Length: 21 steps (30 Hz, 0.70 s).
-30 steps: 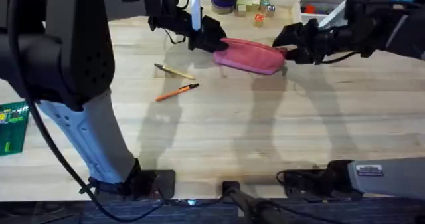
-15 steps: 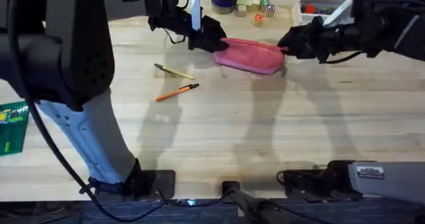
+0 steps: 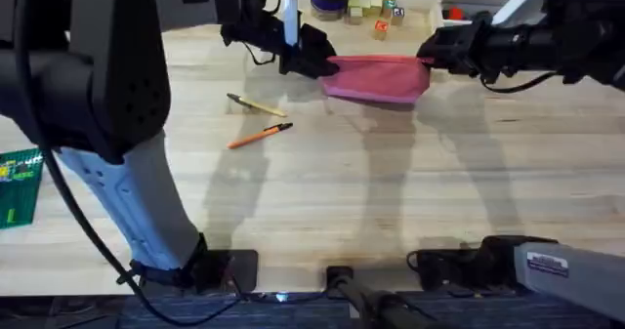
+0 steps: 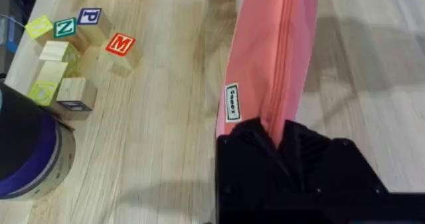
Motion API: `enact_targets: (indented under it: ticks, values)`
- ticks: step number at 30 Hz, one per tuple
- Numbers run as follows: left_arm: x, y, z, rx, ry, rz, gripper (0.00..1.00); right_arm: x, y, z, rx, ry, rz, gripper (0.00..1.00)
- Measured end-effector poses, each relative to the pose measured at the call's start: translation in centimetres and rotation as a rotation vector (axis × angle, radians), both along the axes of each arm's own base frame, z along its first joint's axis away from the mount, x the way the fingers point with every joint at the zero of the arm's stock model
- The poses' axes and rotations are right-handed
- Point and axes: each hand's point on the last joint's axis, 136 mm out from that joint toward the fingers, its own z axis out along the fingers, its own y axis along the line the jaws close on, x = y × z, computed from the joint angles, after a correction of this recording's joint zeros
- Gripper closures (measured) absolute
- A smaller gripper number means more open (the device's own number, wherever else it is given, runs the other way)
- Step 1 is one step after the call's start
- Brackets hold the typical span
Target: Unzip the bag, pick up the pens from the table one at a time and place them inside, then zip the bag closed.
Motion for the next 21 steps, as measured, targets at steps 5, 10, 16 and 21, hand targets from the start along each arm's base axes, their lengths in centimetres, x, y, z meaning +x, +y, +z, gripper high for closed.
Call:
enact_targets:
  ticks: [5,10,16,21]
  values:
    - [0.2,0.3,-0.1,0.006,-0.001,0.009,0.958,-0.4,0.9,-0.4,-0.121,-0.053,0.123,0.97]
    - [0.3,0.4,-0.1,0.006,-0.001,0.012,0.958,-1.4,1.1,-1.7,-0.244,-0.031,0.187,0.97]
    - [0.2,0.3,-0.1,0.005,-0.002,0.008,0.959,-1.5,0.8,-2.1,-0.304,-0.032,0.197,0.97]
    - [-0.4,-0.7,0.0,0.001,-0.001,-0.017,0.958,-2.8,-0.5,-3.6,-0.434,0.053,0.165,0.97]
